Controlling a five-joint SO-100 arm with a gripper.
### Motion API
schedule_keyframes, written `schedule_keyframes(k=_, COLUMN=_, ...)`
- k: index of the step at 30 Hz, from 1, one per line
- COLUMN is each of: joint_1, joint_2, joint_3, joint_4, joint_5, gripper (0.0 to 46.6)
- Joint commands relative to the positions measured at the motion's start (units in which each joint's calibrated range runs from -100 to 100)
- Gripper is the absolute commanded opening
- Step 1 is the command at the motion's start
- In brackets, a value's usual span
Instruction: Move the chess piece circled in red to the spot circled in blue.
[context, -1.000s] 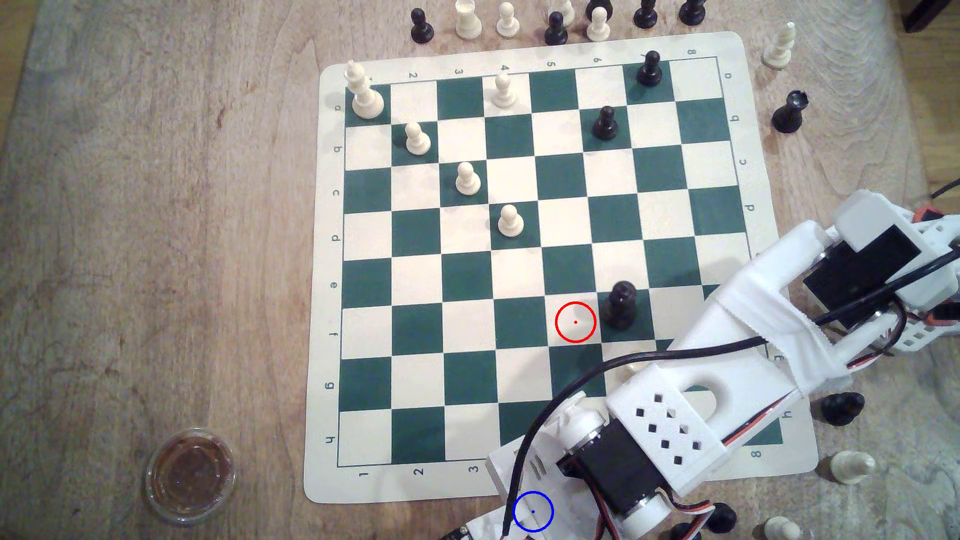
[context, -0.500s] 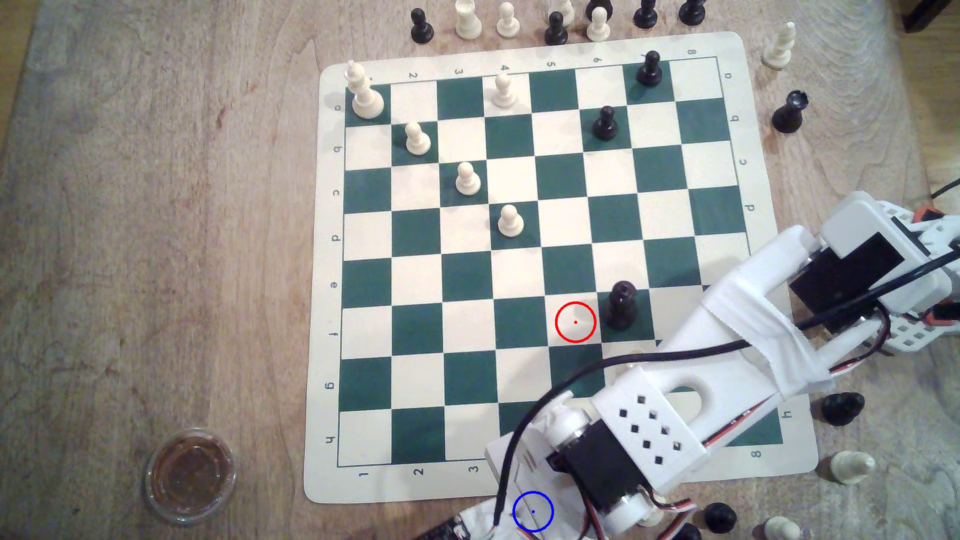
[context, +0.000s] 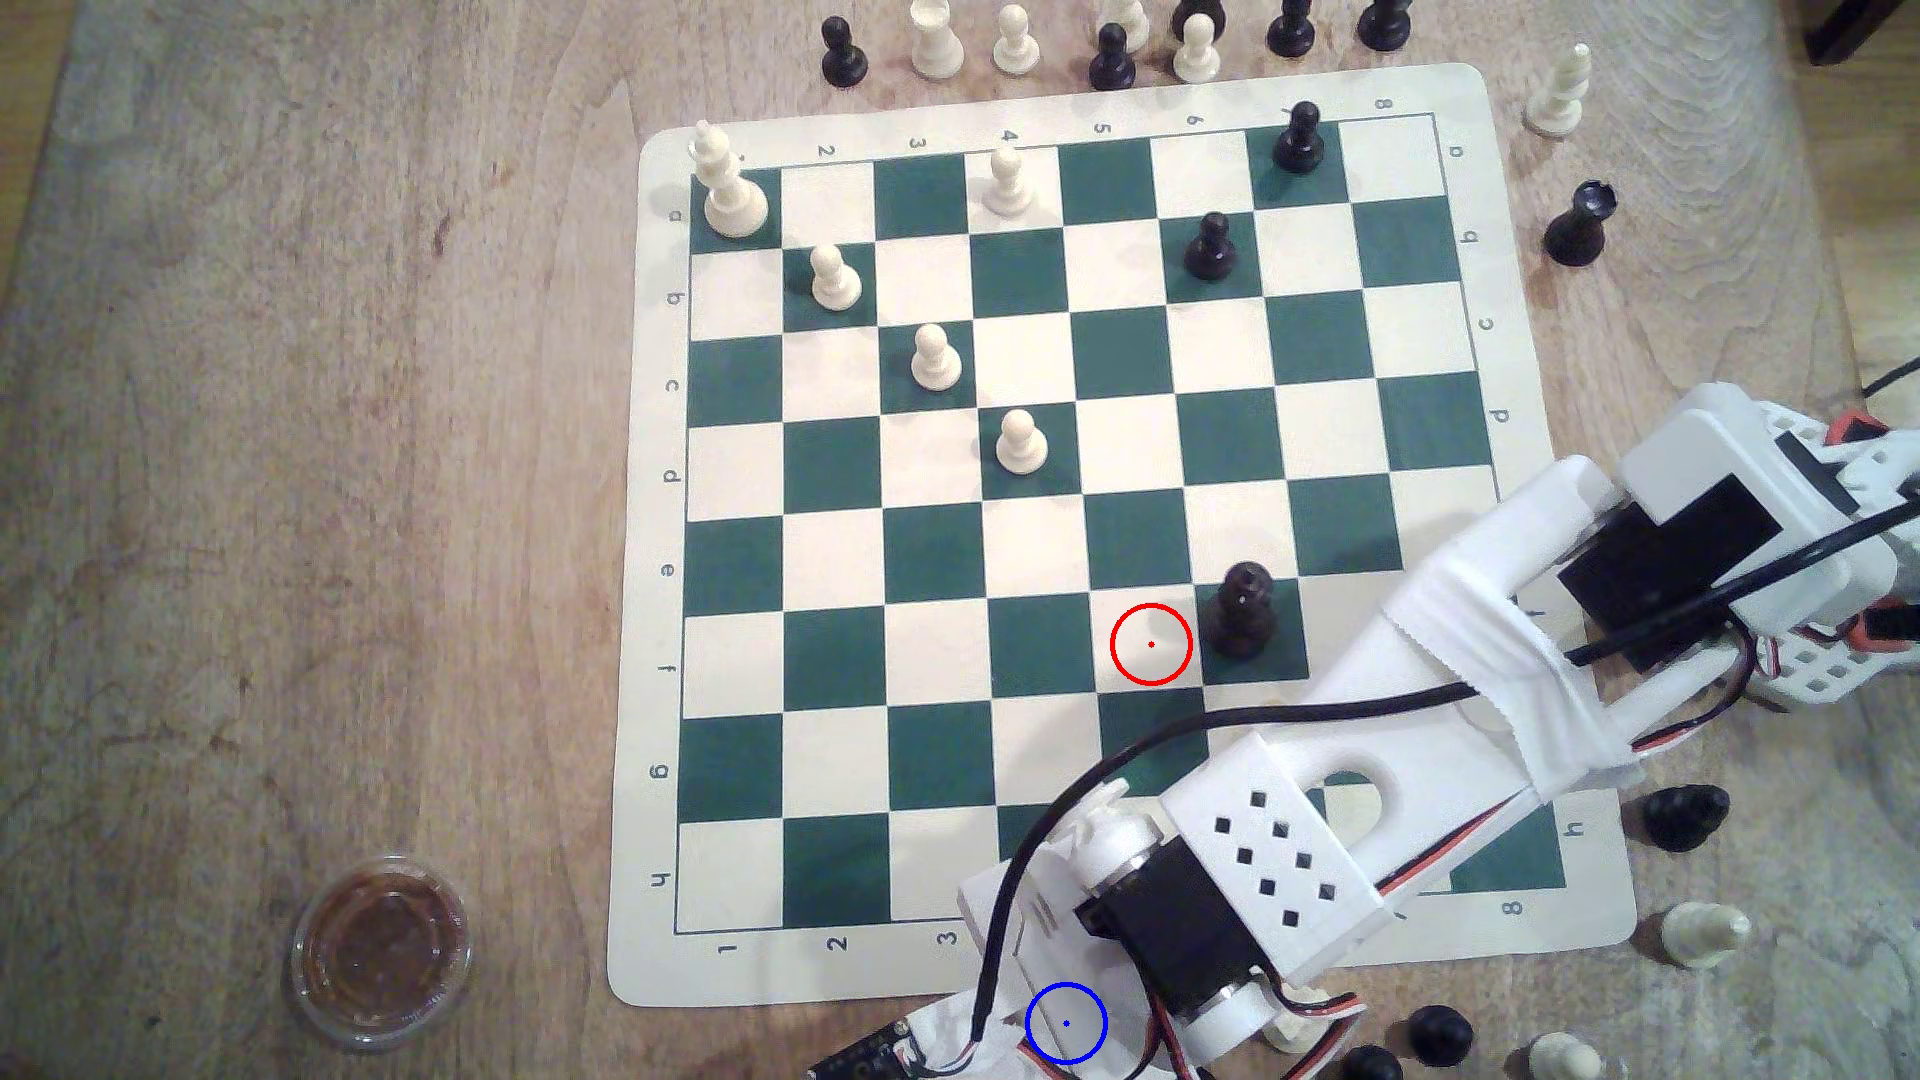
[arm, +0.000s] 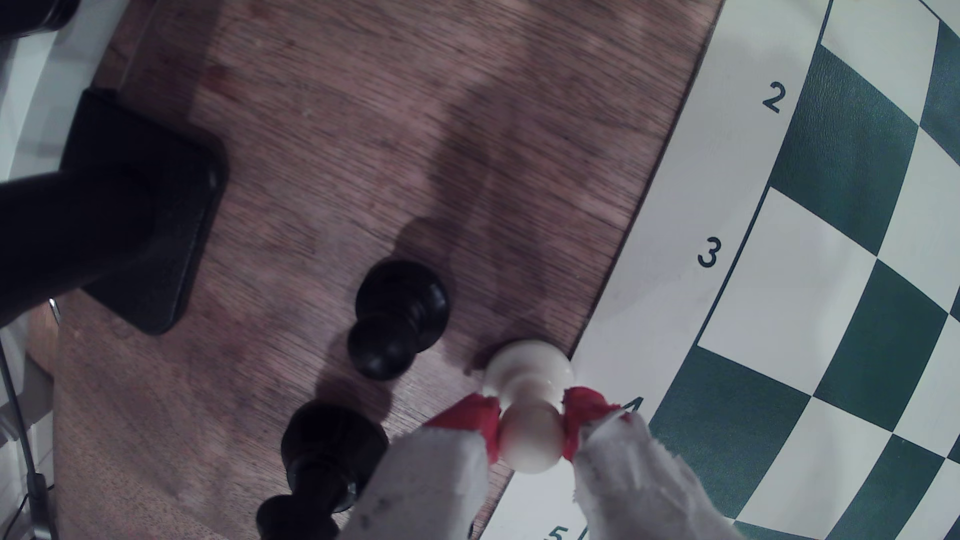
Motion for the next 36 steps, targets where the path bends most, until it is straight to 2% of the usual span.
schedule_keyframes(k=1, joint_1=0.3, joint_2=-0.9, joint_3=-4.4, joint_4=-0.2, joint_5=0.0, gripper=5.8)
schedule_keyframes(k=5, joint_1=0.1, joint_2=-1.0, joint_3=-4.0, joint_4=-0.1, joint_5=-0.3, gripper=12.8)
schedule_keyframes(k=15, joint_1=1.6, joint_2=-7.1, joint_3=-3.5, joint_4=2.3, joint_5=-0.5, gripper=14.6)
schedule_keyframes(k=23, joint_1=2.7, joint_2=-20.3, joint_3=-0.9, joint_4=6.1, joint_5=-1.1, gripper=16.2)
schedule_keyframes(k=25, joint_1=3.7, joint_2=-24.0, joint_3=3.3, joint_4=6.1, joint_5=-1.1, gripper=16.3)
schedule_keyframes(k=29, joint_1=6.7, joint_2=-36.3, joint_3=21.7, joint_4=2.3, joint_5=-0.9, gripper=16.3)
schedule_keyframes(k=30, joint_1=8.0, joint_2=-42.2, joint_3=29.7, joint_4=0.4, joint_5=-0.9, gripper=16.6)
schedule_keyframes(k=36, joint_1=11.3, joint_2=-56.9, joint_3=46.8, joint_4=-1.4, joint_5=-0.8, gripper=17.2)
